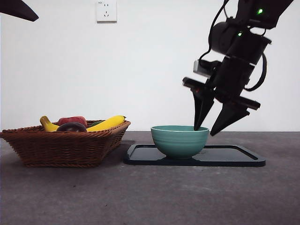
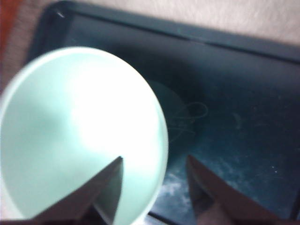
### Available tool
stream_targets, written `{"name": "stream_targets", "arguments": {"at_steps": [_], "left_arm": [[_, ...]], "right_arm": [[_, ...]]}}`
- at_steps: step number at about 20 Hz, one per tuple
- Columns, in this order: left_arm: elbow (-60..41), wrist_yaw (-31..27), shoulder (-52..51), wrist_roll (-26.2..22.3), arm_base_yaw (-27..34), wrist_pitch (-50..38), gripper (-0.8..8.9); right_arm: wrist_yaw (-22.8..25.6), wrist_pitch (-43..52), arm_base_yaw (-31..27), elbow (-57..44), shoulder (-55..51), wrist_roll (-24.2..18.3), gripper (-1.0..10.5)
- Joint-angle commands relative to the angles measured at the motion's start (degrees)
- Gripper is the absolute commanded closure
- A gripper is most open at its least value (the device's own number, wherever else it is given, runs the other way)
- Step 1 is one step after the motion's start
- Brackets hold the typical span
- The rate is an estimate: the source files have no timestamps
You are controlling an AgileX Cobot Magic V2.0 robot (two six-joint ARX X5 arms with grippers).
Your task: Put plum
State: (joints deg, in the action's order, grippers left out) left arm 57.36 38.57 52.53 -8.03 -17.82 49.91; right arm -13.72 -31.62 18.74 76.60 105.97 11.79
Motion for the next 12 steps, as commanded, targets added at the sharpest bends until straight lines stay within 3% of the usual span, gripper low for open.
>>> {"name": "stream_targets", "arguments": {"at_steps": [1, 3, 12], "left_arm": [[1.2, 0.4, 0.4, -0.5, -0.2, 0.0, 4.42], [1.2, 0.4, 0.4, -0.5, -0.2, 0.0, 4.43], [1.2, 0.4, 0.4, -0.5, -0.2, -0.1, 4.43]], "right_arm": [[2.8, 0.9, 0.6, 1.3, 1.3, -0.7, 8.7], [2.9, 1.4, 0.6, 1.3, 1.3, -0.7, 9.4], [3.3, 2.6, 0.6, 2.3, -5.0, -0.5, 9.4]]}}
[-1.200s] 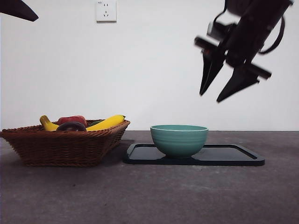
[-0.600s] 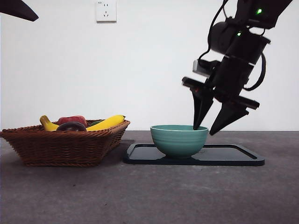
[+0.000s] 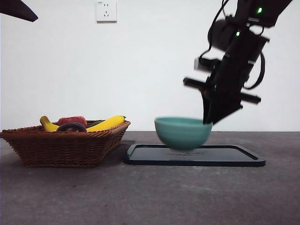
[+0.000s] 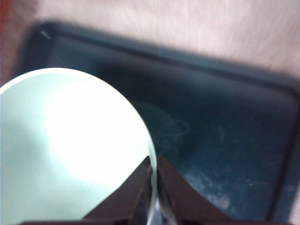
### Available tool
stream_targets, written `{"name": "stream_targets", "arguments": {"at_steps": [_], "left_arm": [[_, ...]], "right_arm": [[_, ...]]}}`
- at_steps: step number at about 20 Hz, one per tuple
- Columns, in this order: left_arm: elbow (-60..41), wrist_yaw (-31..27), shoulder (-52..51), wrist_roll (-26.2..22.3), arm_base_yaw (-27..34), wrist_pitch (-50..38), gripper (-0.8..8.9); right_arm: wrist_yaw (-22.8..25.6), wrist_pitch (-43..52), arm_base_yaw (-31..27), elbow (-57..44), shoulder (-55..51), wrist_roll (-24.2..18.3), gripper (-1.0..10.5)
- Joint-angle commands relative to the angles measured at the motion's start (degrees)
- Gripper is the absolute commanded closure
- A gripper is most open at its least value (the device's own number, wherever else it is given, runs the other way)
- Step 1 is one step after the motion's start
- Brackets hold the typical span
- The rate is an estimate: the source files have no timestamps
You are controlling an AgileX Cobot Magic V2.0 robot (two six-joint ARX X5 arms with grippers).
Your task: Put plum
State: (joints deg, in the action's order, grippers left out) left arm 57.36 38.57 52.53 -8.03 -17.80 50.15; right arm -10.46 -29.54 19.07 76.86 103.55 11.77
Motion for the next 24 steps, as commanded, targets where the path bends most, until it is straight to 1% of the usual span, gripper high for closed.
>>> {"name": "stream_targets", "arguments": {"at_steps": [1, 5, 8, 10, 13, 15, 18, 24], "left_arm": [[1.2, 0.4, 0.4, -0.5, -0.2, -0.4, 4.43], [1.2, 0.4, 0.4, -0.5, -0.2, -0.4, 4.42], [1.2, 0.4, 0.4, -0.5, -0.2, -0.4, 4.43], [1.2, 0.4, 0.4, -0.5, -0.2, -0.5, 4.42], [1.2, 0.4, 0.4, -0.5, -0.2, -0.5, 4.42], [1.2, 0.4, 0.4, -0.5, -0.2, -0.5, 4.42], [1.2, 0.4, 0.4, -0.5, -0.2, -0.4, 4.42], [1.2, 0.4, 0.4, -0.5, -0.2, -0.3, 4.42]], "right_arm": [[0.0, 0.1, 0.3, 2.0, -4.5, -0.5, 9.4], [-0.2, -5.4, 0.3, 2.0, -13.1, -0.8, 9.4], [-0.5, -11.1, 0.8, 2.0, -19.8, -2.4, 9.4], [-0.6, -15.7, 1.7, 1.9, -24.2, -3.6, 9.4], [-0.6, -19.9, 4.0, -0.2, -29.7, -3.6, 9.4], [-0.6, -19.8, 6.4, -3.9, -33.4, -3.6, 9.4], [-0.4, -18.1, 9.6, -11.2, -36.1, -2.9, 9.4], [-0.4, -6.7, 14.7, -24.8, -34.7, 1.3, 9.4]]}}
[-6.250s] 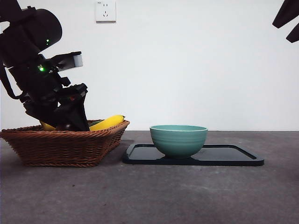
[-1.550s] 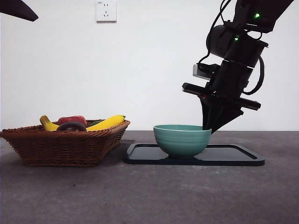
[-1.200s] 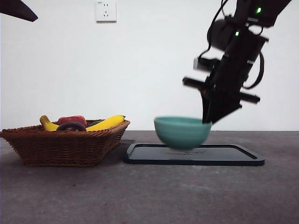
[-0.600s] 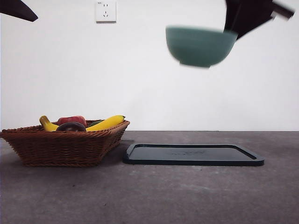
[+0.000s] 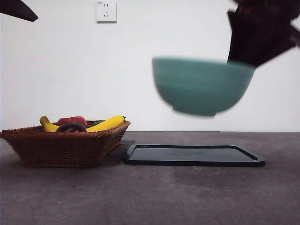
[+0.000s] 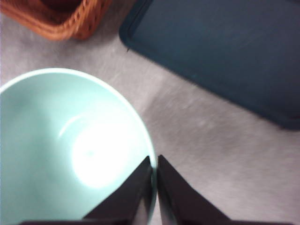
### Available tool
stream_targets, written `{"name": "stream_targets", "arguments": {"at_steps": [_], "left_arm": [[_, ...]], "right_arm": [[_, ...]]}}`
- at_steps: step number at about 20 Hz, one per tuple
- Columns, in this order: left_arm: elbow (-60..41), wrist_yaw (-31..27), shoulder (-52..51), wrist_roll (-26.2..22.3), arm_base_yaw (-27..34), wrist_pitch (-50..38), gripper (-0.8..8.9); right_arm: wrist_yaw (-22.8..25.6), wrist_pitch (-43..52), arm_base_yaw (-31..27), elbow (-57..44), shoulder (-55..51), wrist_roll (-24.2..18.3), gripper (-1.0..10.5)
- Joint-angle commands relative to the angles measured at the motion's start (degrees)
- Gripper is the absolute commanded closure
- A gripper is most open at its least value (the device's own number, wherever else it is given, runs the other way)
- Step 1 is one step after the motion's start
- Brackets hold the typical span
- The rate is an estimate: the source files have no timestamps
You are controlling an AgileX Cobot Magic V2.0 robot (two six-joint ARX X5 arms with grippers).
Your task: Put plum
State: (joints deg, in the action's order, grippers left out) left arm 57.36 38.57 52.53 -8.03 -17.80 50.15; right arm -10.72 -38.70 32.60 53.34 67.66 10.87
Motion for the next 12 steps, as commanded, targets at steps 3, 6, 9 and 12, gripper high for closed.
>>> {"name": "stream_targets", "arguments": {"at_steps": [3, 6, 9, 12], "left_arm": [[1.2, 0.4, 0.4, -0.5, -0.2, -0.3, 4.42], [1.2, 0.4, 0.4, -0.5, -0.2, -0.3, 4.42], [1.2, 0.4, 0.4, -0.5, -0.2, -0.2, 4.42], [1.2, 0.4, 0.4, -0.5, -0.2, 0.0, 4.42]], "right_arm": [[0.1, 7.3, 2.6, -5.4, 4.3, 3.1, 9.4], [0.8, 8.6, 3.4, -5.8, 8.5, 3.2, 9.4], [2.2, 10.6, 3.6, -5.8, 12.4, 3.3, 9.4], [2.7, 10.8, 3.7, -5.8, 14.3, 3.2, 9.4]]}}
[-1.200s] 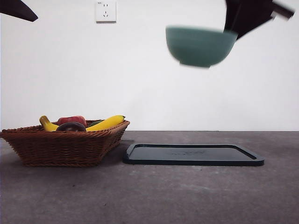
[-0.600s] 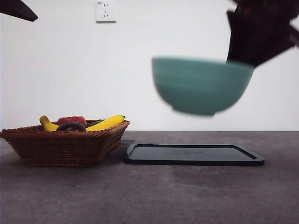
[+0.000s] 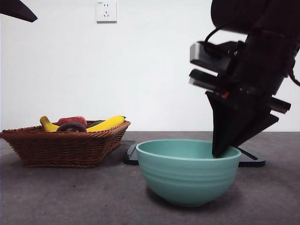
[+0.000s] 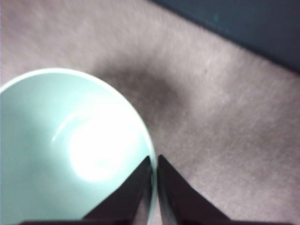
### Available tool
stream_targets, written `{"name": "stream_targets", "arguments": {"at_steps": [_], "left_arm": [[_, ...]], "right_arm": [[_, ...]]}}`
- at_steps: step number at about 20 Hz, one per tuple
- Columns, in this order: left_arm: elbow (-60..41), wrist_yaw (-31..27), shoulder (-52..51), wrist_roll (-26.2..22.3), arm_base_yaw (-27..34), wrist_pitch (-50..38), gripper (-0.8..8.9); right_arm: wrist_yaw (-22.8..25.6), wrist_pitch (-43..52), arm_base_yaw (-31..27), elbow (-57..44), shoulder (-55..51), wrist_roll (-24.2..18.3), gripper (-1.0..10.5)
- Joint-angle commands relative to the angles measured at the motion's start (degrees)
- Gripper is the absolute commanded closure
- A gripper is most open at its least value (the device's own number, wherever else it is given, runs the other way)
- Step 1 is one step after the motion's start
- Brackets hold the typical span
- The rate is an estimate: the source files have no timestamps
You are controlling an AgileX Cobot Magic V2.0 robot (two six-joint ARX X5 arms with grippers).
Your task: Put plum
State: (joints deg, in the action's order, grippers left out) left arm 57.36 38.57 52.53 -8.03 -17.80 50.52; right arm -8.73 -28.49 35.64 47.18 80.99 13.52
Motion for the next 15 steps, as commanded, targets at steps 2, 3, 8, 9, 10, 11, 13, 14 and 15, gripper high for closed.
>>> {"name": "stream_targets", "arguments": {"at_steps": [2, 3, 8, 9, 10, 11, 13, 14, 15], "left_arm": [[1.2, 0.4, 0.4, -0.5, -0.2, -0.4, 4.42], [1.2, 0.4, 0.4, -0.5, -0.2, -0.4, 4.42], [1.2, 0.4, 0.4, -0.5, -0.2, -0.4, 4.42], [1.2, 0.4, 0.4, -0.5, -0.2, -0.4, 4.42], [1.2, 0.4, 0.4, -0.5, -0.2, -0.4, 4.42], [1.2, 0.4, 0.4, -0.5, -0.2, -0.4, 4.42], [1.2, 0.4, 0.4, -0.5, -0.2, -0.4, 4.42], [1.2, 0.4, 0.4, -0.5, -0.2, -0.4, 4.42], [1.2, 0.4, 0.4, -0.5, -0.2, -0.4, 4.42]], "right_arm": [[1.3, 1.1, 0.8, 0.4, 1.0, 0.6, 9.4], [1.3, 1.0, 1.0, 0.4, 1.0, 0.6, 9.4], [1.4, 1.1, 2.0, 0.4, 1.0, 0.9, 8.5], [1.4, 1.1, 2.0, 0.4, 1.0, 1.2, 7.9], [1.4, 1.0, 2.0, 0.5, 0.8, 1.3, 7.3], [1.4, 1.0, 2.0, 0.5, 0.5, 1.3, 7.1], [2.5, 1.0, 2.0, 0.5, -1.1, 1.3, 7.0], [3.2, 0.8, 2.0, 0.5, -2.7, 1.3, 7.0], [3.6, 0.6, 2.0, 0.5, -4.4, 1.3, 7.0]]}}
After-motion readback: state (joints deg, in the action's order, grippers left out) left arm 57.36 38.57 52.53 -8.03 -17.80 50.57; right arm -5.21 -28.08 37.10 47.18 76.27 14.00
